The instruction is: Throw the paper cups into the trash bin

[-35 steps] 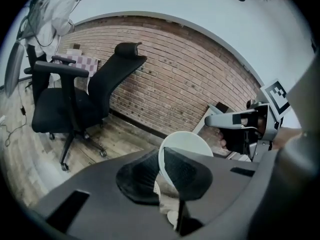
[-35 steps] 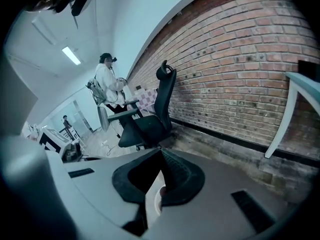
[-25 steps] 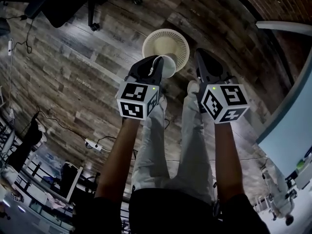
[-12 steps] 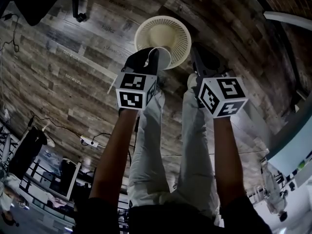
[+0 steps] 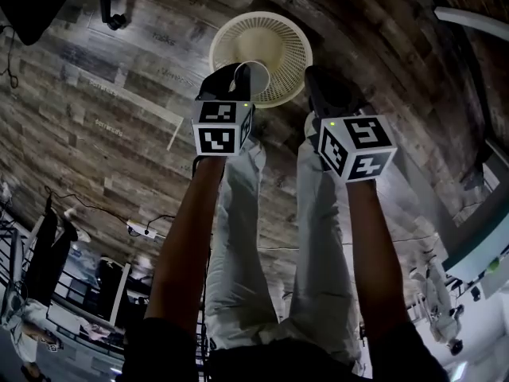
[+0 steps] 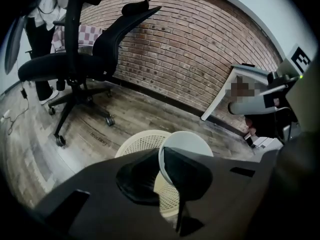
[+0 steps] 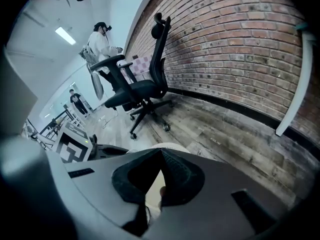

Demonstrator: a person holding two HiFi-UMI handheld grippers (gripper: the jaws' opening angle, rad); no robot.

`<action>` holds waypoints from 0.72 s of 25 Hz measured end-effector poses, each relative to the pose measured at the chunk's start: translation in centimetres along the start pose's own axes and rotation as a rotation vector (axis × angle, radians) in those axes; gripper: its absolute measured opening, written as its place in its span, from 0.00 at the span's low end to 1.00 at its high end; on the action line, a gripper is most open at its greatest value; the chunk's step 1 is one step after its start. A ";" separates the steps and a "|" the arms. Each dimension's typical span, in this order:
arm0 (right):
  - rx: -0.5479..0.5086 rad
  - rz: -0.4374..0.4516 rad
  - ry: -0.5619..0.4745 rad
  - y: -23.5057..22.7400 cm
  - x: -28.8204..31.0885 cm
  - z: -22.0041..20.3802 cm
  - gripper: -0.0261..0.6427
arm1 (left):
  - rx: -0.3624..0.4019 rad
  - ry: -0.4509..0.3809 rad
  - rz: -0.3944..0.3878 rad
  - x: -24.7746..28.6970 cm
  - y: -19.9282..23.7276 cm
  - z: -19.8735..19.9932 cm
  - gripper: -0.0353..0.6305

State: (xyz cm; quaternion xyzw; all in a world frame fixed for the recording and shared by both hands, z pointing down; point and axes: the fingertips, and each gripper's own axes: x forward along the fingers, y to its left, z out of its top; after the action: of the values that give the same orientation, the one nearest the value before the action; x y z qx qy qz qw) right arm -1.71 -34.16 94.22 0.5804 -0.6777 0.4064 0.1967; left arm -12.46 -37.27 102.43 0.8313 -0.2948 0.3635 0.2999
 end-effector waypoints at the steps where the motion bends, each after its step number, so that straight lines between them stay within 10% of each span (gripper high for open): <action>1: -0.005 0.000 0.007 0.0 0.2 -0.2 0.04 | 0.001 0.005 0.002 0.5 0.3 -0.4 0.11; 18: -0.022 0.000 0.066 -1.6 1.2 -3.4 0.04 | -0.021 0.035 0.022 4.1 1.4 -4.7 0.26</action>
State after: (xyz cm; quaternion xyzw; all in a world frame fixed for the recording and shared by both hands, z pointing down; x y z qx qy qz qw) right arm -1.23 -32.23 97.62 0.5645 -0.6753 0.4179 0.2253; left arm -13.13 -35.97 108.67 0.8183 -0.3025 0.3781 0.3097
